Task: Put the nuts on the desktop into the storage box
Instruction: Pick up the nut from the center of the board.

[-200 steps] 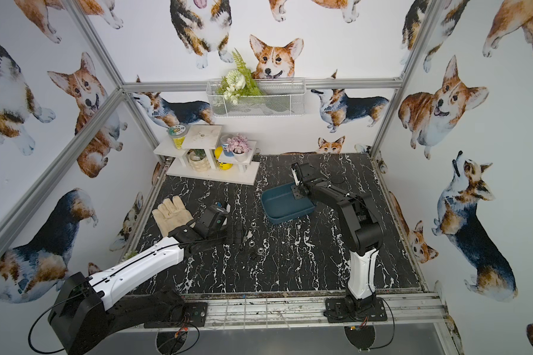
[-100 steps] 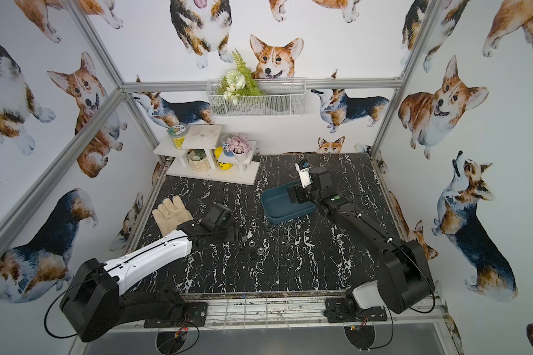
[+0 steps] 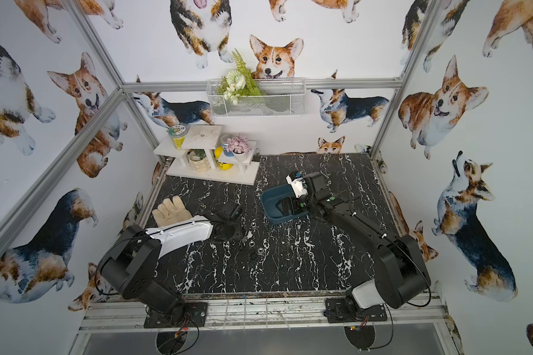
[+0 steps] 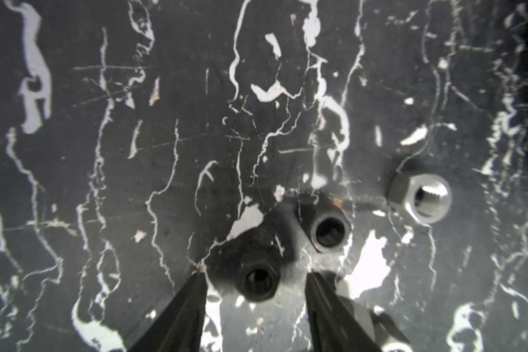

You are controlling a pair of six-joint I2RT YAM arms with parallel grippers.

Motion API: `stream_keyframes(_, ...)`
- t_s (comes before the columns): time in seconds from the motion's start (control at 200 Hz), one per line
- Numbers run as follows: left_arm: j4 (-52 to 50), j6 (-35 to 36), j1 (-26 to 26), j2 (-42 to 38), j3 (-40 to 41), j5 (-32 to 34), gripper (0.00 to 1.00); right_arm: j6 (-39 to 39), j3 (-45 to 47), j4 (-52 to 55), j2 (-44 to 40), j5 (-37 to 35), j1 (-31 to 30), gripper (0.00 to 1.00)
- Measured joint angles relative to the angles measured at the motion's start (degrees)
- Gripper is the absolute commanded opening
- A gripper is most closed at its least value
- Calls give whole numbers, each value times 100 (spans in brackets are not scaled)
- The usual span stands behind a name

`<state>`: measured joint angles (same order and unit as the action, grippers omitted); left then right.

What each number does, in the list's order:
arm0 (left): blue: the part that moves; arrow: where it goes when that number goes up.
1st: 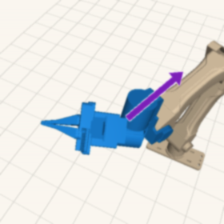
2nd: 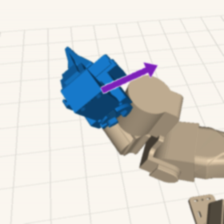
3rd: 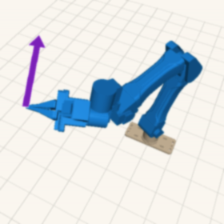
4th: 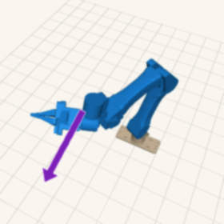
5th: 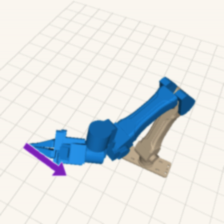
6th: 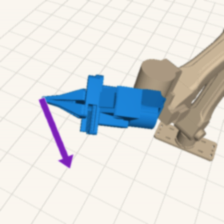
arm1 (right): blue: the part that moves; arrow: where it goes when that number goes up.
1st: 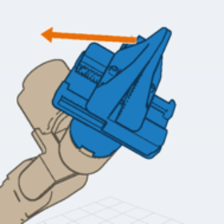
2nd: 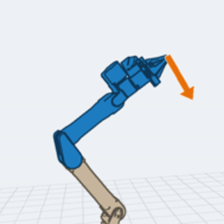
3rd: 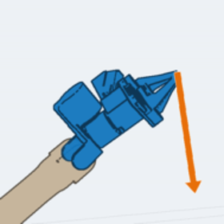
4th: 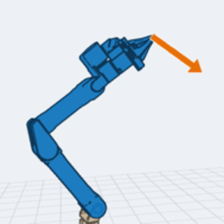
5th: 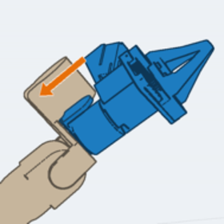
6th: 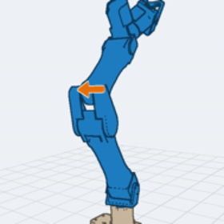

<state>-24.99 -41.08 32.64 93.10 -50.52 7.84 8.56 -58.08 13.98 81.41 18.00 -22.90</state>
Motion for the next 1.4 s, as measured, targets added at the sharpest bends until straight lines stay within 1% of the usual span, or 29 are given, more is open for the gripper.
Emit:
stream_keyframes(0.145,70,-68,-26,166,-52,-61,51,79,83,15,-212,-341,-35,100)
stream_keyframes(0.19,129,-63,-35,258,-94,-2,47,127,96,13,-267,-396,-37,100)
stream_keyframes(0.23,160,-61,-37,310,-118,48,45,133,109,11,-323,-459,-44,100)
stream_keyframes(0.305,155,-63,-42,435,-175,131,38,144,122,9,-411,-472,-46,100)
stream_keyframes(0.4,162,-68,-50,562,-238,234,36,153,125,9,-494,-592,-46,100)
stream_keyframes(0.591,168,-87,66,463,-210,358,36,151,120,24,-636,-748,-46,100)
stream_keyframes(0.761,76,-111,111,260,-63,83,35,146,120,33,-743,-833,-46,100)
stream_keyframes(0.906,79,-111,111,208,7,66,34,149,120,28,-748,-876,-46,100)
stream_keyframes(0.966,94,-109,111,199,26,57,29,149,120,28,-750,-874,-46,100)
stream_keyframes(1.076,103,-105,109,205,46,87,27,166,138,11,-756,-874,-48,100)
stream_keyframes(1.101,105,-105,111,219,46,96,24,173,146,7,-761,-874,-48,100)
stream_keyframes(1.201,24,-105,114,337,-52,125,20,201,184,2,-796,-879,-61,100)
stream_keyframes(1.296,-33,-105,116,361,-94,118,19,282,236,-57,-874,-879,-61,100)
stream_keyframes(1.401,-35,-109,105,267,-116,48,20,280,557,-323,-1161,-752,-55,100)
